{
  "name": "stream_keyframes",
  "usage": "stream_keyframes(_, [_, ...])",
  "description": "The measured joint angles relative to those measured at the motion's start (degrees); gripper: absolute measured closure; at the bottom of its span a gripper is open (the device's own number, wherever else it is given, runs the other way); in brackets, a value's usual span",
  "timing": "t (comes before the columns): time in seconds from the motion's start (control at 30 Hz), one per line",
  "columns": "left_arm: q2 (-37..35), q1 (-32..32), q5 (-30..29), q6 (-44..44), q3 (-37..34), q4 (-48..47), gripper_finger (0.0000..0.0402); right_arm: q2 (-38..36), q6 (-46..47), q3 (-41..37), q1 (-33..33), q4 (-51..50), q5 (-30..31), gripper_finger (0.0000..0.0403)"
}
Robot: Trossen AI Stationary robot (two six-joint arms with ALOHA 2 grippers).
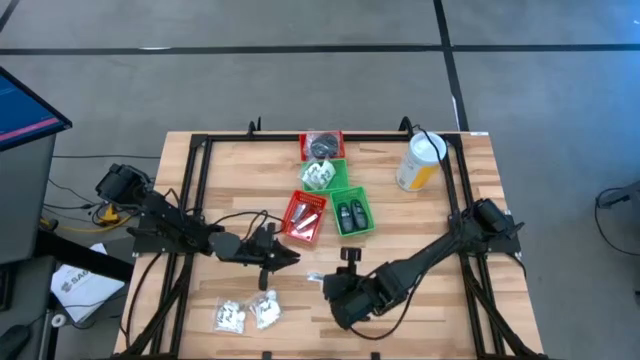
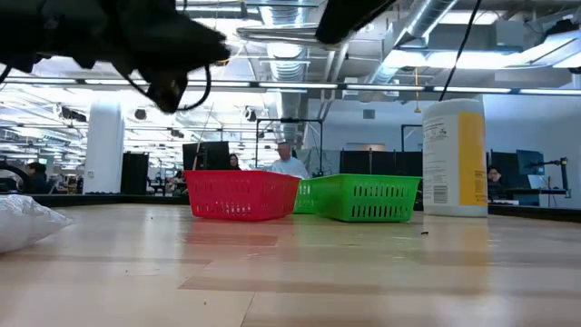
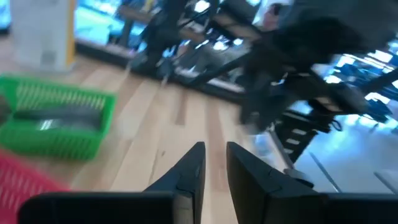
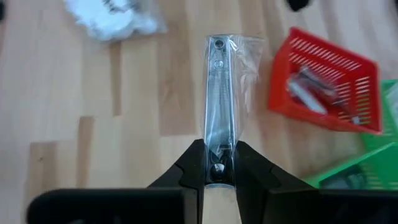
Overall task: Pick & Place Travel size toiletries
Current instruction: Put the silver nail cutter into the bottom red bin
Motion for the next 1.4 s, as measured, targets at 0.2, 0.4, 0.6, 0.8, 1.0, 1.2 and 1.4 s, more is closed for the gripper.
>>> stream_keyframes(0.2, [0.00,0.00,0.90,7.13,0.00,2.18,0.0344,-2.40,-1.77,0.00,-2.34,0.66,1.79,0.0356])
stream_keyframes(0.4, [0.00,0.01,0.90,8.91,0.00,2.18,0.0331,-5.57,-3.82,0.00,-2.96,3.44,3.42,0.0356])
stream_keyframes(0.6, [0.00,0.02,0.90,12.58,0.00,5.23,0.0284,-6.01,-7.93,0.00,-3.49,8.74,3.07,0.0356])
stream_keyframes(0.8, [0.00,0.04,2.30,17.19,0.00,10.39,0.0229,-6.02,-8.54,0.00,-5.14,9.39,3.03,0.0356])
stream_keyframes(1.0, [0.00,0.13,3.57,20.16,0.02,13.22,0.0196,-6.02,-11.76,0.00,-6.52,14.52,0.96,0.0356])
stream_keyframes(1.2, [0.00,0.13,4.00,25.50,0.02,18.64,0.0190,-6.02,-12.39,0.00,-7.62,16.00,-0.52,0.0356])
stream_keyframes(1.4, [0.00,0.13,6.76,27.54,0.04,20.60,0.0198,-6.02,-13.38,0.00,-8.57,17.25,-0.76,0.0356])
